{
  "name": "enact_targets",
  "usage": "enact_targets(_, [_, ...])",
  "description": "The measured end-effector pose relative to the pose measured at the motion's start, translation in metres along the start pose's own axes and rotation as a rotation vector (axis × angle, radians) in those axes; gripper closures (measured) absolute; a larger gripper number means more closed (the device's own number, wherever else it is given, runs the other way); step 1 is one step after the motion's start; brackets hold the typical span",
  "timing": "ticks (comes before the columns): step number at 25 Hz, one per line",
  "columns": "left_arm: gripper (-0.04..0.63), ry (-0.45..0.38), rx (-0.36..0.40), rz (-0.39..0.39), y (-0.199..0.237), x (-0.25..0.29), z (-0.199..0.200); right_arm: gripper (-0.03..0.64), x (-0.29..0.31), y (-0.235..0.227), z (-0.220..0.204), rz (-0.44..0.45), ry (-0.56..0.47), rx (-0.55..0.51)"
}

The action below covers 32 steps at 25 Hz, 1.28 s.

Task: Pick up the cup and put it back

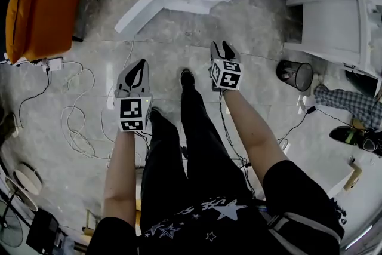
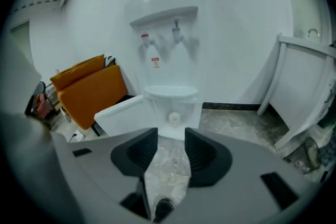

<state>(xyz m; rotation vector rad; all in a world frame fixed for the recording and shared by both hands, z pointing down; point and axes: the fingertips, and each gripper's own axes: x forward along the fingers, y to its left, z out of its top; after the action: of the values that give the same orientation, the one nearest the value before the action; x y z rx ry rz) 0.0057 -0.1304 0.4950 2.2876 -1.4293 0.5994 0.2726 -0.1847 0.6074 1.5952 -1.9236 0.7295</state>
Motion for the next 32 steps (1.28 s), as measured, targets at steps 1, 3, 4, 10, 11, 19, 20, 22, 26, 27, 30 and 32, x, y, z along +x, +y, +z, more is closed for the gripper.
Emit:
enact_targets(1, [0.584, 0.0, -0.007, -0.008, 0.003, 0.009, -0.013, 0.449, 0.014, 0.0, -0.011, -0.006, 0.002, 0.012])
enact_targets(3, [0.584, -0.003, -0.012, -0.013, 0.012, 0.028, -0.039, 0.451, 0.043, -0.001, -0.03, -0.02, 0.003, 0.037])
enact_targets(4, [0.584, -0.003, -0.011, -0.014, 0.017, 0.038, -0.051, 0.451, 0.057, -0.004, -0.037, -0.033, -0.001, 0.057])
enact_targets(10, [0.584, 0.01, -0.006, -0.028, 0.039, 0.099, -0.121, 0.469, 0.145, -0.019, -0.073, -0.081, -0.04, 0.16])
enact_targets(11, [0.584, 0.011, -0.011, -0.031, 0.042, 0.112, -0.132, 0.469, 0.164, -0.018, -0.078, -0.072, -0.043, 0.143])
enact_targets(19, [0.584, -0.038, 0.003, -0.061, 0.06, 0.236, -0.201, 0.445, 0.324, -0.014, -0.093, -0.003, -0.102, -0.004])
enact_targets(20, [0.584, -0.044, 0.011, -0.068, 0.062, 0.251, -0.208, 0.445, 0.341, -0.015, -0.093, -0.001, -0.111, -0.015])
enact_targets(22, [0.584, -0.055, 0.026, -0.08, 0.066, 0.278, -0.219, 0.445, 0.369, -0.015, -0.093, 0.002, -0.131, -0.031])
enact_targets(26, [0.584, -0.085, 0.044, -0.091, 0.077, 0.316, -0.232, 0.432, 0.414, -0.011, -0.089, 0.02, -0.166, -0.077])
enact_targets(27, [0.584, -0.093, 0.045, -0.094, 0.079, 0.323, -0.234, 0.43, 0.422, -0.01, -0.087, 0.024, -0.176, -0.079])
enact_targets(30, [0.584, -0.11, 0.066, -0.106, 0.08, 0.339, -0.238, 0.434, 0.441, -0.008, -0.084, 0.027, -0.203, -0.062])
enact_targets(32, [0.584, -0.122, 0.083, -0.112, 0.08, 0.347, -0.238, 0.434, 0.452, -0.008, -0.08, 0.029, -0.212, -0.059])
